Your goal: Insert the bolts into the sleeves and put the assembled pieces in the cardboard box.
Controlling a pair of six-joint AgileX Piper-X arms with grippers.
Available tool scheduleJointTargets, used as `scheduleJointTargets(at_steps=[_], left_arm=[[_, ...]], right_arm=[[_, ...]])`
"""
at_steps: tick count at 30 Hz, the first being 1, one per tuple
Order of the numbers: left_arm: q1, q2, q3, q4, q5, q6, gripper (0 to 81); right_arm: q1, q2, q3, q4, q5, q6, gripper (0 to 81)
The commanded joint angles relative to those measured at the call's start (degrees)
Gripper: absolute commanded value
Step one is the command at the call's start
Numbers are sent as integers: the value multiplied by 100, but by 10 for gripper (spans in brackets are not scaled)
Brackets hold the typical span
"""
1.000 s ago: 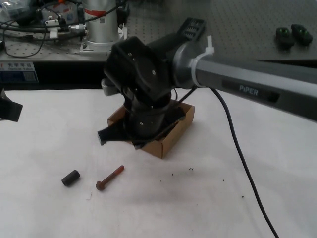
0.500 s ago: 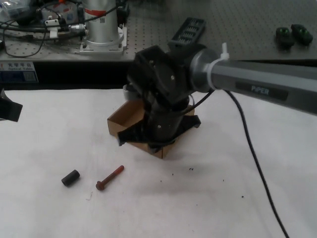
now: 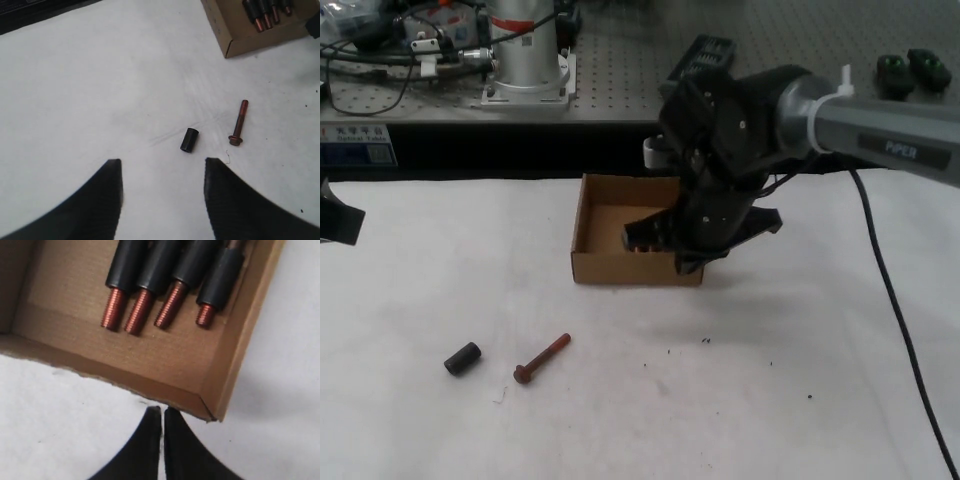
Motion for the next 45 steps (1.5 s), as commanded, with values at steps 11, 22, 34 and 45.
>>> scheduleJointTargets(at_steps=[11, 22, 34, 45], left_arm=[[7, -27, -16, -25, -13, -88, 368], [7, -489, -16, 289, -944, -88, 368], [7, -1299, -16, 266, -944, -88, 368], [7, -1047, 181, 30, 520, -59, 368]], right_arm=[[616, -517, -13, 685, -1032, 344, 40], [1451, -574, -13, 112, -1023, 1406, 155], [1733, -544, -13, -145, -934, 2942, 269], [1647, -599, 47, 250, -1160, 1267, 268]])
